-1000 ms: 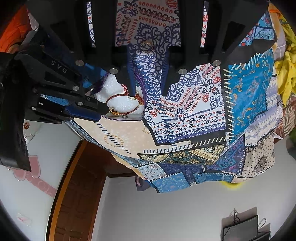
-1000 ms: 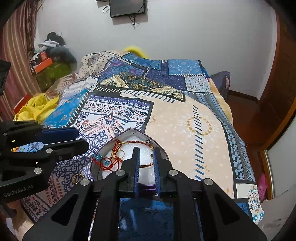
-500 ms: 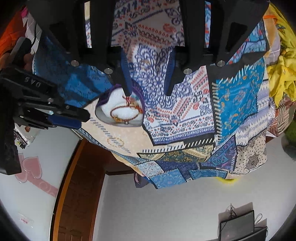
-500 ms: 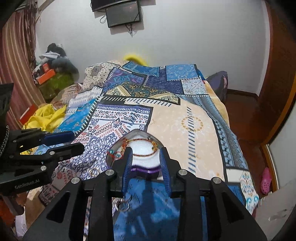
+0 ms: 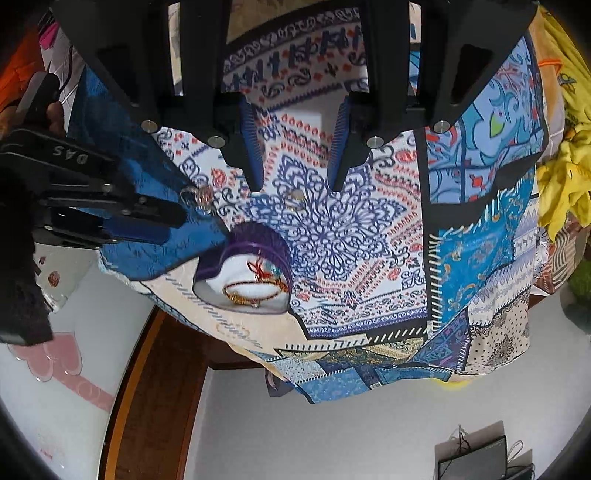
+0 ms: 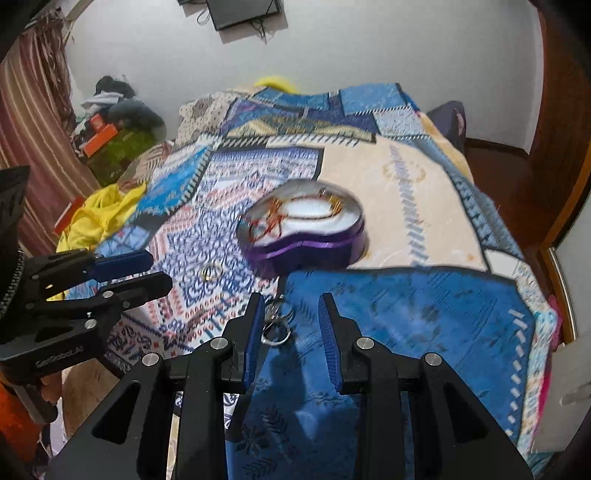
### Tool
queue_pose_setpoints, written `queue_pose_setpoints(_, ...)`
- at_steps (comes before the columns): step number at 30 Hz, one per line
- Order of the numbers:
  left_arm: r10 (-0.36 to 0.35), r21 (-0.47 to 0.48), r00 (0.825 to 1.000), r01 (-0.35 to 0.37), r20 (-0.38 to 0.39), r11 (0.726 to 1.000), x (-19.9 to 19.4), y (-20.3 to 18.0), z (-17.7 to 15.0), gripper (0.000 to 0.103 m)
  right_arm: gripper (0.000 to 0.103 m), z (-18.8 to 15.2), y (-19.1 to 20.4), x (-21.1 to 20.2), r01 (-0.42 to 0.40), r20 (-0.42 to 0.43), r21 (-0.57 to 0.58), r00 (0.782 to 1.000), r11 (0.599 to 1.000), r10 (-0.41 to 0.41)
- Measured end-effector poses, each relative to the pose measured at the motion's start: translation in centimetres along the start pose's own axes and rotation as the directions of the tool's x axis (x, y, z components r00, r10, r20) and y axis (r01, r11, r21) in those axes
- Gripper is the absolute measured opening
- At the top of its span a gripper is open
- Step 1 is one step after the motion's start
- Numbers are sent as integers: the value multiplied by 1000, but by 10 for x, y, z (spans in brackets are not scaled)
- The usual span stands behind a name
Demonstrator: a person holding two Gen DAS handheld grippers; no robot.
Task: Organize jewelry
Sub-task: 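Withdraw both tools from the tin toward the remaining rings, then grasp a silver stone ring with the left tool while the right tool grasps a silver ring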
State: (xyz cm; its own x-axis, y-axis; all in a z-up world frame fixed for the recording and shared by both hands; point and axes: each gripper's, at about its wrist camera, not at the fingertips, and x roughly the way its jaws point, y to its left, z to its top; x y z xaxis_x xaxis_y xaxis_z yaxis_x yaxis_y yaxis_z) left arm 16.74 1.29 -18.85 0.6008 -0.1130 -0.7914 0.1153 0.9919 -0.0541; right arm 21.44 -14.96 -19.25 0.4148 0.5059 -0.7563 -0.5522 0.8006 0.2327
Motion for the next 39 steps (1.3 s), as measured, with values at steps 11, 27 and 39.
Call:
queue_pose_setpoints(11, -1, 3, 1000, 1, -4, 1000, 0, 1, -7, 35, 27, -3, 3, 13, 7, -5, -1, 1000, 1000, -7)
queue_pose_setpoints(27, -69, 2, 997, 70, -31, 998, 13, -16, 5, 35, 7, -7, -5, -10, 26, 41, -21, 999, 999, -26)
queue_pose_setpoints(39, -167, 14, 978, 170, -123, 985, 49, -56, 15, 35, 36, -20, -35, -30, 87, 25, 57, 996, 995, -89)
